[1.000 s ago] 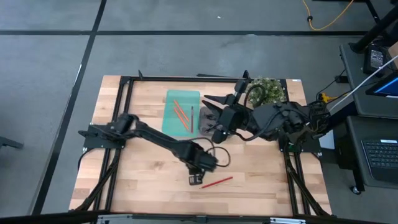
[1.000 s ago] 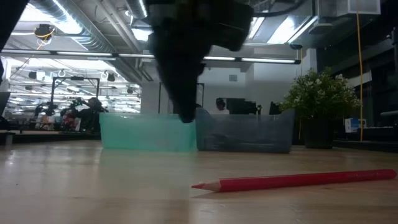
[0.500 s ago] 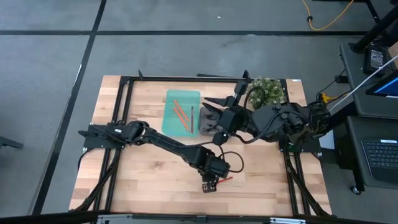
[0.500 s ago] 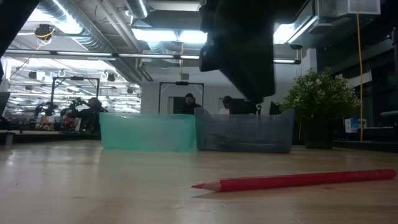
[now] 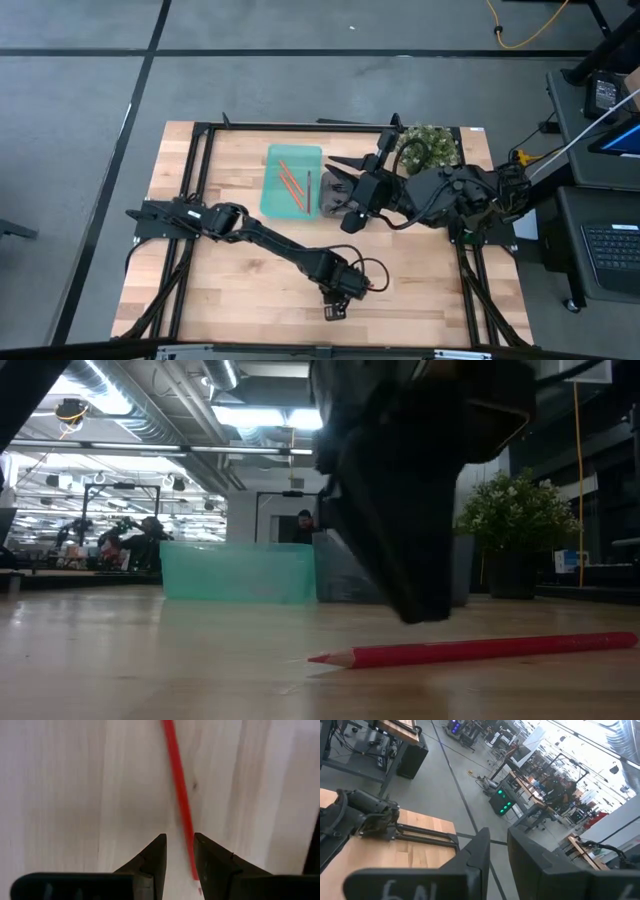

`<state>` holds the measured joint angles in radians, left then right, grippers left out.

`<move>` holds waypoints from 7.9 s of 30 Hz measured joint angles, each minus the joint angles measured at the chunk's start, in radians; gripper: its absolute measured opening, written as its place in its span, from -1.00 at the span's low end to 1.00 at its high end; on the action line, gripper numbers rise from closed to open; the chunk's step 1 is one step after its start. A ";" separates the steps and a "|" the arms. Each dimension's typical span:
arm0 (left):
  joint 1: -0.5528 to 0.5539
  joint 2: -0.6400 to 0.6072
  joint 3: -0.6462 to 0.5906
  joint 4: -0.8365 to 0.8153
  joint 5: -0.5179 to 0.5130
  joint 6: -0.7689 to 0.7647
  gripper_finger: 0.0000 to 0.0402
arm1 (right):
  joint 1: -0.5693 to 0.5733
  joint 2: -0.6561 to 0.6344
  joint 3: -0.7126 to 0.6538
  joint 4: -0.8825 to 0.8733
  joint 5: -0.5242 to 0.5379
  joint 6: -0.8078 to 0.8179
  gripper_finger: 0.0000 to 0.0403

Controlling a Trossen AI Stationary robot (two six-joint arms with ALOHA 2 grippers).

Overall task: Sort pens & pencils
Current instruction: Put the red colored pencil into the green bin, then return to Home Position

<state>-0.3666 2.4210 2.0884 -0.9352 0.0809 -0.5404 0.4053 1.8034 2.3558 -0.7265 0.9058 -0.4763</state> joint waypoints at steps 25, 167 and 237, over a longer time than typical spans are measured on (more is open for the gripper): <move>0.015 0.056 0.068 -0.061 -0.007 -0.003 -0.55 | 0.019 0.000 0.000 -0.003 -0.002 0.004 -0.66; -0.014 -0.032 0.264 -0.635 -0.404 -0.233 -1.00 | 0.045 0.000 0.000 0.000 -0.009 0.031 -0.66; -0.170 -0.871 -0.468 -0.564 -0.869 -0.326 -1.00 | 0.104 -0.036 -0.013 -0.827 0.119 0.698 -0.66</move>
<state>-0.5362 1.5500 1.6207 -1.4989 -0.7877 -0.8668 0.5095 1.7678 2.3432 -1.5538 1.0252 0.2215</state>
